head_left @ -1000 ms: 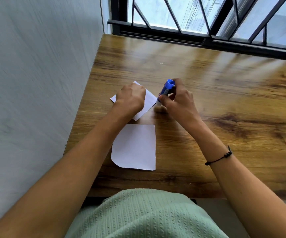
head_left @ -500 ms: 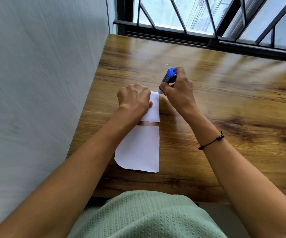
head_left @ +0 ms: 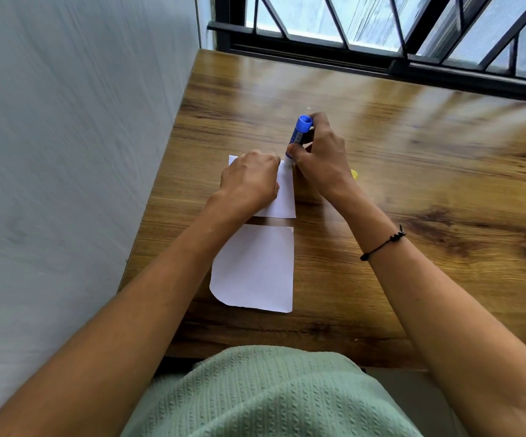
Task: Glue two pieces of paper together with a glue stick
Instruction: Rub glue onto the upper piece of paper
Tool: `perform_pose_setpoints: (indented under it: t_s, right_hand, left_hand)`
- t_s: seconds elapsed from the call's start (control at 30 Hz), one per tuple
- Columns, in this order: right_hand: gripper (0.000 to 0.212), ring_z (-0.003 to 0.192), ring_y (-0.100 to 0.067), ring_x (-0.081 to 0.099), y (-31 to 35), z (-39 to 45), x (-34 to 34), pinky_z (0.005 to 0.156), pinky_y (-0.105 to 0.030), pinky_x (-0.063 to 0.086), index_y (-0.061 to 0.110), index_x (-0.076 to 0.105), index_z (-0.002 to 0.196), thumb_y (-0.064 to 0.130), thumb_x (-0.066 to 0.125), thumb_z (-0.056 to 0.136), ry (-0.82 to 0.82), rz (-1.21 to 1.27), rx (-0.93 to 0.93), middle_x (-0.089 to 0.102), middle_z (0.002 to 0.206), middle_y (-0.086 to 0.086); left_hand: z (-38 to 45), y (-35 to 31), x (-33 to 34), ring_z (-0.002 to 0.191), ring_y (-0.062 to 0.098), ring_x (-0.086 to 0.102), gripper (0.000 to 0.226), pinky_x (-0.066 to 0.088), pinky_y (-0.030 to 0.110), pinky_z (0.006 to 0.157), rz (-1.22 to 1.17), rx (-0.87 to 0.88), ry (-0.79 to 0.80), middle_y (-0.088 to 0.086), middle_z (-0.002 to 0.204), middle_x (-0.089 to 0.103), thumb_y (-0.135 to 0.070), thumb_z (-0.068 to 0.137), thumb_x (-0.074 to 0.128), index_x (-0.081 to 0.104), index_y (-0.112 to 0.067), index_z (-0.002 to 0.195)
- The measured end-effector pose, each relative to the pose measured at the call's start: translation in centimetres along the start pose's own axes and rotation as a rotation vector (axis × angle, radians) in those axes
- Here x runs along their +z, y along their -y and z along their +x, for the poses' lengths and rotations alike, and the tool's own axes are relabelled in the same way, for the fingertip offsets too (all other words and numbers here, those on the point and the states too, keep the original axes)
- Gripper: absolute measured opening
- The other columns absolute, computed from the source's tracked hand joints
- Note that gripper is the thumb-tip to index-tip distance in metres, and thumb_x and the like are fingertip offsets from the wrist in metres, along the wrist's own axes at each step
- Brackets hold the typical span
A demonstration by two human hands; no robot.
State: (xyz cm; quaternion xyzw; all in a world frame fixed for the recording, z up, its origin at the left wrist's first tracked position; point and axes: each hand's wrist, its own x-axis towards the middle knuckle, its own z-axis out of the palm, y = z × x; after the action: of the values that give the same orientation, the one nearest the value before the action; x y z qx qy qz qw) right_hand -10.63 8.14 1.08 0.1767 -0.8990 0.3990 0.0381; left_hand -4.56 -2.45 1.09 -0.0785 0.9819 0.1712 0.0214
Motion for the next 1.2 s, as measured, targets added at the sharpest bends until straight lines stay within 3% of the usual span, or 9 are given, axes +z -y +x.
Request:
perform_pose_setpoints:
  t_s: [0.43, 0.63, 0.83, 1.1, 1.2]
  right_hand:
    - [0.034, 0.077, -0.026, 0.057, 0.3, -0.1, -0.1, 0.074, -0.041, 0.047, 0.004, 0.043, 0.114, 0.007, 0.057, 0.083, 0.013, -0.046, -0.043, 0.054, 0.088, -0.003]
    - [0.035, 0.076, -0.028, 0.056, 0.3, -1.2, -0.4, 0.069, -0.036, 0.044, 0.004, 0.043, 0.115, 0.008, 0.057, 0.083, 0.041, -0.072, -0.05, 0.054, 0.089, -0.006]
    - [0.035, 0.078, -0.036, 0.058, 0.6, -3.2, -0.5, 0.072, -0.045, 0.047, 0.003, 0.044, 0.112, 0.007, 0.057, 0.08, 0.061, -0.092, -0.065, 0.061, 0.089, -0.018]
    - [0.033, 0.072, -0.027, 0.056, 0.5, -6.8, -1.6, 0.068, -0.037, 0.046, 0.008, 0.046, 0.11, 0.007, 0.059, 0.08, 0.108, -0.034, -0.055, 0.062, 0.085, -0.011]
    - [0.034, 0.069, -0.02, 0.053, 0.2, -7.8, -2.1, 0.066, -0.027, 0.039, 0.007, 0.046, 0.113, 0.007, 0.06, 0.081, 0.103, -0.008, -0.029, 0.058, 0.085, -0.005]
  left_hand:
    - [-0.3, 0.0, -0.3, 0.112, 0.029, 0.051, 0.041, 0.044, 0.036, 0.088, -0.019, -0.007, 0.033, 0.013, 0.124, 0.054, -0.018, 0.086, 0.059, 0.051, -0.015, 0.125]
    - [-0.2, 0.1, 0.1, 0.112, 0.029, 0.051, 0.04, 0.045, 0.037, 0.089, -0.025, -0.005, 0.026, 0.013, 0.124, 0.054, -0.018, 0.085, 0.059, 0.051, -0.014, 0.124]
    - [0.3, 0.6, 0.3, 0.111, 0.029, 0.052, 0.038, 0.044, 0.037, 0.084, -0.001, 0.01, 0.046, 0.014, 0.123, 0.055, -0.018, 0.085, 0.058, 0.054, -0.013, 0.123]
    - [1.3, 0.5, 0.7, 0.112, 0.032, 0.054, 0.037, 0.048, 0.04, 0.089, 0.025, -0.016, 0.046, 0.016, 0.123, 0.057, -0.014, 0.083, 0.057, 0.055, -0.008, 0.12]
    - [1.7, 0.4, 0.7, 0.109, 0.033, 0.054, 0.033, 0.046, 0.037, 0.082, 0.021, -0.025, 0.034, 0.017, 0.121, 0.057, -0.014, 0.084, 0.057, 0.056, -0.006, 0.116]
